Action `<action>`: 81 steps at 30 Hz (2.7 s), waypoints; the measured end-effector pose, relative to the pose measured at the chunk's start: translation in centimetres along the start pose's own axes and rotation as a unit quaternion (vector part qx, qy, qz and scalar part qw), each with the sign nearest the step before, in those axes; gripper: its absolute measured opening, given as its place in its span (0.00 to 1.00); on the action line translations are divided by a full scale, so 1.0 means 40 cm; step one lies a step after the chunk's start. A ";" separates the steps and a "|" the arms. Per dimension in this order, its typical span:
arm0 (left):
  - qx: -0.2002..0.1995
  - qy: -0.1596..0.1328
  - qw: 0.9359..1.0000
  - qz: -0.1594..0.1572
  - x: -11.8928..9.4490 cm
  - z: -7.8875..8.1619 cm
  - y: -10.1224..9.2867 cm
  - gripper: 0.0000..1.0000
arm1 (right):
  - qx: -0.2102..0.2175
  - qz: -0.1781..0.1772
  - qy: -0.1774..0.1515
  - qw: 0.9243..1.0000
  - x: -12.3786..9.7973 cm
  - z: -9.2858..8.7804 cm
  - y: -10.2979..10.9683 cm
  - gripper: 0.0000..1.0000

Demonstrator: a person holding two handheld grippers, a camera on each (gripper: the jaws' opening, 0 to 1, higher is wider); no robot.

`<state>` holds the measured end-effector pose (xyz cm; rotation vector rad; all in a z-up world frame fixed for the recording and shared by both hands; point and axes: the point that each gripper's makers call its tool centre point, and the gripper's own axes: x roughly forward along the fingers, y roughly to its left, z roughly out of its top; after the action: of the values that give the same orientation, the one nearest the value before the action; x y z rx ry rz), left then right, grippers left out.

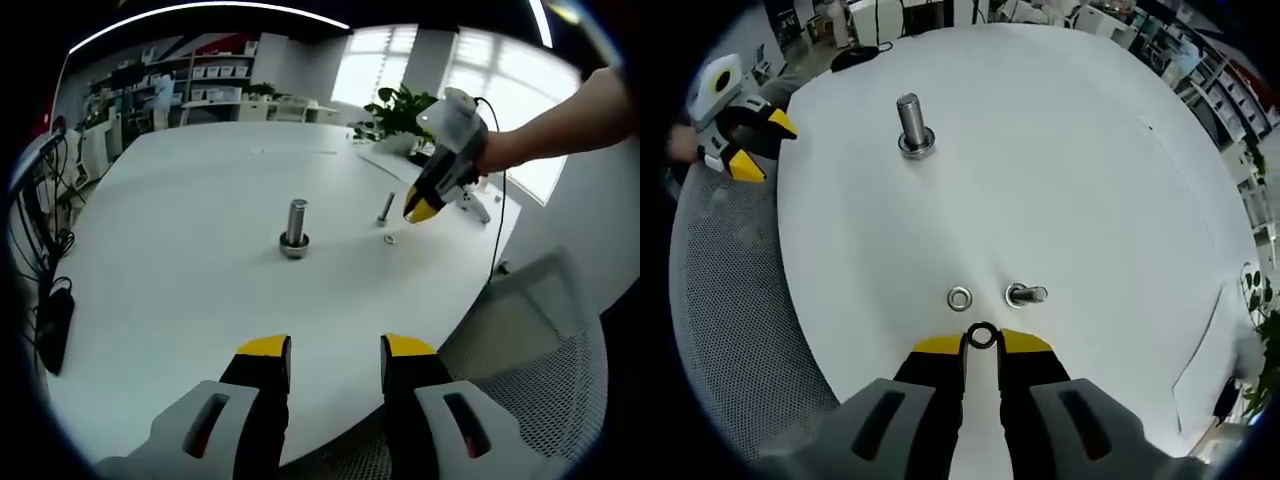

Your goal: Place the washer onto the threaded stud by aligning its center hole with the stud, sliding it down to the base, and recovering from edge contact or off-axis alignment until the washer reaches the visible bottom stop.

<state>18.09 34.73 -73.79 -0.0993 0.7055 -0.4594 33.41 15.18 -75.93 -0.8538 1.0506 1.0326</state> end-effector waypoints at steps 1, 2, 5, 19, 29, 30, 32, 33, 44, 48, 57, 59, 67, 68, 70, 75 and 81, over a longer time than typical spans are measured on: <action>0.000 0.000 1.000 0.001 0.000 0.000 0.001 0.34 | -0.002 -0.001 -0.001 1.000 -0.005 0.001 -0.002 0.14; 0.000 -0.001 1.000 0.000 0.000 0.000 0.001 0.34 | -0.002 -0.002 -0.002 1.000 -0.009 0.001 -0.004 0.14; 0.000 0.000 1.000 0.000 0.000 -0.001 0.001 0.34 | -0.004 -0.006 -0.008 1.000 -0.028 0.010 -0.009 0.14; -0.001 -0.002 1.000 0.002 -0.001 -0.001 0.003 0.34 | -0.016 -0.019 -0.030 0.999 -0.061 0.056 -0.043 0.14; 0.002 0.002 1.000 0.000 0.001 -0.003 -0.001 0.34 | -0.034 -0.024 -0.035 0.999 -0.059 0.065 -0.053 0.14; 0.003 0.002 1.000 0.000 0.002 -0.003 -0.001 0.34 | -0.034 -0.024 -0.035 0.998 -0.057 0.065 -0.055 0.14; 0.003 0.003 1.000 -0.001 0.001 -0.004 -0.003 0.34 | -0.035 -0.024 -0.036 0.998 -0.054 0.067 -0.058 0.14; 0.003 0.003 1.000 -0.001 0.001 -0.003 -0.003 0.34 | -0.035 -0.025 -0.036 0.998 -0.053 0.069 -0.059 0.14; 0.001 0.005 1.000 -0.001 0.000 -0.005 -0.002 0.34 | -0.038 -0.023 -0.031 0.999 -0.035 0.075 -0.068 0.14; 0.002 0.006 1.000 -0.001 0.002 -0.006 -0.002 0.34 | -0.041 -0.020 -0.026 0.999 -0.029 0.071 -0.068 0.14; 0.003 0.008 1.000 -0.001 0.002 -0.007 -0.002 0.34 | -0.043 -0.012 -0.021 0.999 -0.011 0.071 -0.069 0.14; 0.003 0.008 1.000 -0.001 0.002 -0.008 -0.002 0.34 | -0.044 -0.009 -0.018 0.999 -0.004 0.068 -0.066 0.14; 0.001 0.009 1.000 0.000 0.003 -0.009 -0.001 0.34 | -0.042 -0.001 -0.010 0.999 0.019 0.060 -0.068 0.14; 0.002 0.009 1.000 0.000 0.003 -0.009 -0.001 0.34 | -0.042 -0.001 -0.008 0.999 0.023 0.058 -0.068 0.14; 0.002 0.008 1.000 0.002 0.003 -0.008 0.000 0.34 | -0.045 0.001 -0.007 0.999 0.031 0.057 -0.068 0.14; 0.000 0.007 1.000 0.002 0.002 -0.007 0.001 0.34 | -0.042 0.007 -0.001 0.999 0.050 0.051 -0.062 0.14; 0.001 0.007 1.000 0.001 0.003 -0.007 -0.001 0.34 | -0.040 0.008 0.003 0.999 0.064 0.041 -0.058 0.14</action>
<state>17.96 34.68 -74.08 -0.0941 0.7194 -0.4583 36.43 16.63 -77.75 -0.9157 1.0286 1.0920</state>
